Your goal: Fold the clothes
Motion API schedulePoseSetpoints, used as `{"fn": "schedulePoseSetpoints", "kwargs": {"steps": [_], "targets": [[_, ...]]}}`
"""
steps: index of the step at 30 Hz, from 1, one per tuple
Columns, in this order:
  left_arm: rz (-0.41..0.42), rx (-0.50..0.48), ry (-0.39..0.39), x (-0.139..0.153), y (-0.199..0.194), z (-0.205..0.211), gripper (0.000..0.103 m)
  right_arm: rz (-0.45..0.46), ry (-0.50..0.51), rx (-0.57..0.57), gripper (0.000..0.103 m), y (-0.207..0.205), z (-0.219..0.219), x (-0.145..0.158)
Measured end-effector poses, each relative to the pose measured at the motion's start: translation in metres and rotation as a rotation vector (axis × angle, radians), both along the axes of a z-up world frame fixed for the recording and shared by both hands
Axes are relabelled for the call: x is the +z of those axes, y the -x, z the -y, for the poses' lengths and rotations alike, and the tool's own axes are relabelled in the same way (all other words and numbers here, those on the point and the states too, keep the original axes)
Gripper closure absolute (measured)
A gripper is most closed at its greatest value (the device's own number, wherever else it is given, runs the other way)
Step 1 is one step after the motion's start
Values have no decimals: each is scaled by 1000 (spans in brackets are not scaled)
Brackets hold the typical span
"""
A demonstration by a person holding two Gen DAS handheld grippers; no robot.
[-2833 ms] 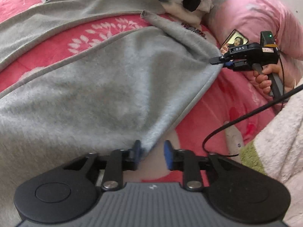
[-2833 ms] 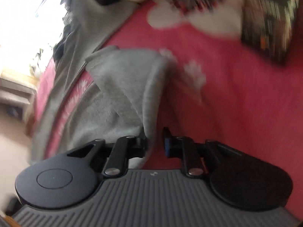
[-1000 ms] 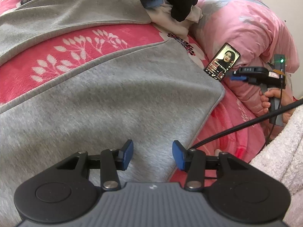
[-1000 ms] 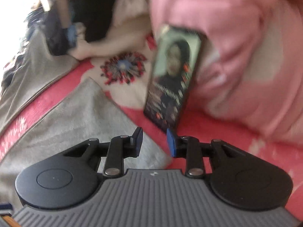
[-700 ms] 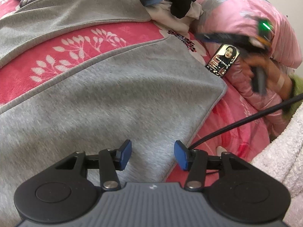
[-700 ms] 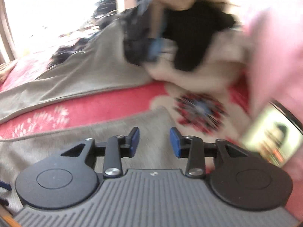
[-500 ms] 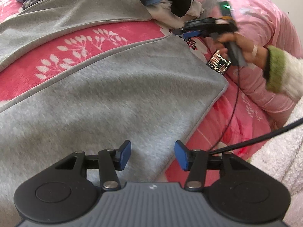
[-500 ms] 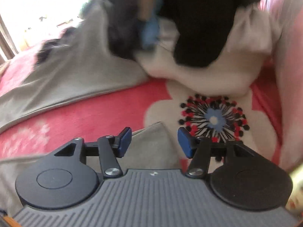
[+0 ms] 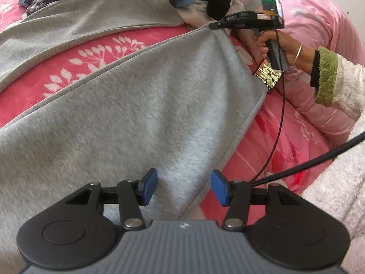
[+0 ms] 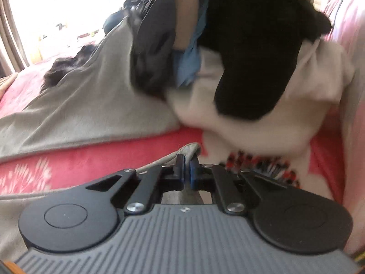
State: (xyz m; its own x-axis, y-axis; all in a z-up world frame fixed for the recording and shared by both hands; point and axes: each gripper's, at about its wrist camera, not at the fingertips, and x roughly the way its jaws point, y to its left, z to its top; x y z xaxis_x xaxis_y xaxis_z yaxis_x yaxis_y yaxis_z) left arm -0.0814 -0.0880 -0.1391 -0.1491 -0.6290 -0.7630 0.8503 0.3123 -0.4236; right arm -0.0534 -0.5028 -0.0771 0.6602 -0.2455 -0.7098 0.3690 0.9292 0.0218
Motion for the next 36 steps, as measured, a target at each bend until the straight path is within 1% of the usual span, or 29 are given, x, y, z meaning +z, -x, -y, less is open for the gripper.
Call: {"fn": "schedulePoseSetpoints", "kwargs": {"steps": [2, 4, 6, 7, 9, 11, 12, 13, 14, 16, 17, 18, 20, 21, 23, 26, 29, 32, 33, 35, 36], "targets": [[-15, 10, 4, -3, -3, 1, 48, -60, 26, 0, 100, -11, 2, -17], [-29, 24, 4, -5, -5, 1, 48, -124, 77, -34, 98, -18, 4, -38], [-35, 38, 1, -3, -5, 1, 48, -121, 114, -112, 96, -17, 10, -42], [-33, 49, -2, -1, -5, 0, 48, -91, 104, -145, 94, -12, 13, -36], [-20, 87, -10, 6, -5, -6, 48, -25, 78, -204, 93, -3, 19, -22], [-13, 129, -14, 16, -6, -15, 48, 48, 81, -202, 91, 5, 12, -2], [-12, 153, -14, 22, -8, -21, 47, 84, 77, -186, 85, 7, 7, 8], [-13, 183, -16, 28, -9, -30, 47, 120, 67, -163, 75, 8, 0, 18], [-14, 214, -19, 34, -11, -39, 46, 158, 56, -137, 71, 9, -9, 27], [-28, 307, -32, 42, -14, -65, 45, 226, 32, -64, 59, 8, -29, 45], [-35, 355, -40, 47, -15, -79, 45, 251, 17, -16, 55, 7, -40, 53], [-47, 426, -45, 50, -15, -98, 45, 275, 2, 32, 50, 6, -51, 60], [-73, 574, -53, 56, -15, -138, 45, 283, -38, 159, 43, 1, -80, 73], [-75, 638, -57, 58, -11, -157, 45, 286, -58, 223, 38, -2, -94, 79], [-63, 790, -67, 63, -1, -200, 44, 262, -99, 376, 33, -10, -128, 89], [-88, 1006, -64, 63, 9, -259, 43, 204, -104, 649, 25, -21, -185, 98], [-133, 1237, -26, 54, 7, -309, 43, 152, -71, 960, 25, -18, -253, 102], [-196, 1437, 42, 34, -1, -351, 43, 105, -15, 1257, 26, 3, -323, 94], [-207, 1488, 52, 28, -3, -360, 43, 95, 6, 1303, 27, 11, -336, 89], [-227, 1575, 68, 15, -8, -375, 44, 77, 49, 1378, 38, 29, -356, 76], [-233, 1608, 72, 8, -10, -381, 45, 68, 71, 1415, 46, 38, -366, 70]]}}
